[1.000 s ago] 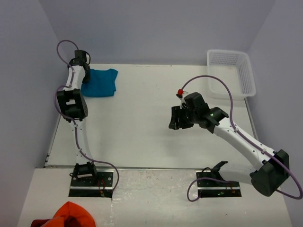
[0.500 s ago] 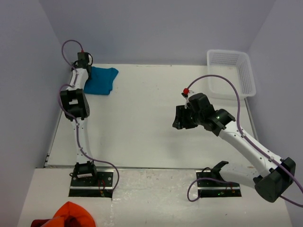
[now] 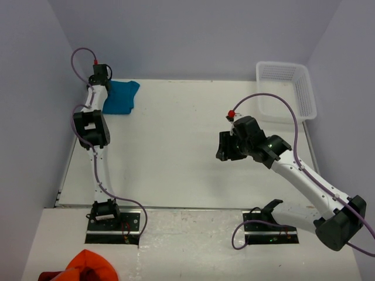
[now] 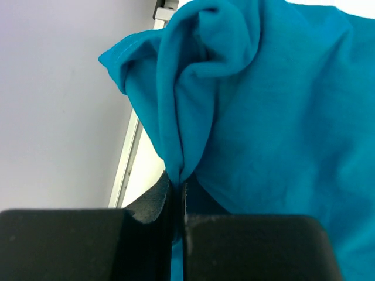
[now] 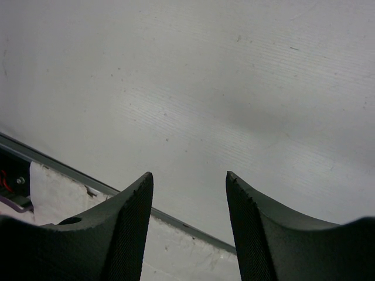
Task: Fold and stack the t-shirts
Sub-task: Put the neatly folded tshirt into the corner of the board with the left arm
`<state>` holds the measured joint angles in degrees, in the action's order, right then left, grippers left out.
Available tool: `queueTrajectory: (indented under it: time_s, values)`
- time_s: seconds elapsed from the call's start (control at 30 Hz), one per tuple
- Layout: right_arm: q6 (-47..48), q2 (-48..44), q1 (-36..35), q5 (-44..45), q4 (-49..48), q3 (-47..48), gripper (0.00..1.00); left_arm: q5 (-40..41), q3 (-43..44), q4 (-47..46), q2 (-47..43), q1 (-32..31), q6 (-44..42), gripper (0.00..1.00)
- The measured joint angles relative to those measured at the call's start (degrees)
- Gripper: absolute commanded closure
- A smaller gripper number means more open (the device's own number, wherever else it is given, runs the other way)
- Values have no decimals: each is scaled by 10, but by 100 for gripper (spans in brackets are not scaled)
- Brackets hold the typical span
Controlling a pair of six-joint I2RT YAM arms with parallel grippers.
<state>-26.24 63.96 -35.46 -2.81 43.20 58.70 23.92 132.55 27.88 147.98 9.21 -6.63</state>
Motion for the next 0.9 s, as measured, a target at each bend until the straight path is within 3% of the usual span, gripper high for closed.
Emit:
queueTrajectory:
  time_s: [0.43, 0.5, 0.53, 0.6, 0.63, 0.67, 0.73, 0.9]
  values:
    - [-12, -15, 0, 4, 10, 0, 46, 41, 14, -33, 36, 0, 7, 100]
    - [-14, -15, 0, 4, 10, -3, 46, 51, 14, -39, 37, 0, 11, 89]
    - [-15, -15, 0, 3, 10, -5, 46, 59, 11, -47, 37, 0, 13, 74]
    - [-17, -15, 0, 3, 10, -11, 46, 82, -17, -86, 29, 0, 22, 58]
    - [-18, -15, 0, 3, 10, -14, 46, 93, -45, -104, 18, 0, 26, 39]
    - [-18, -15, 0, 3, 10, -16, 46, 108, -84, -128, 2, 0, 27, 28]
    - [-18, -16, 0, 1, 10, -21, 46, 138, -160, -187, -38, -1, 35, 20]
    - [-19, -19, 0, -6, 9, -33, 46, 187, -257, -287, -115, -9, 35, 19]
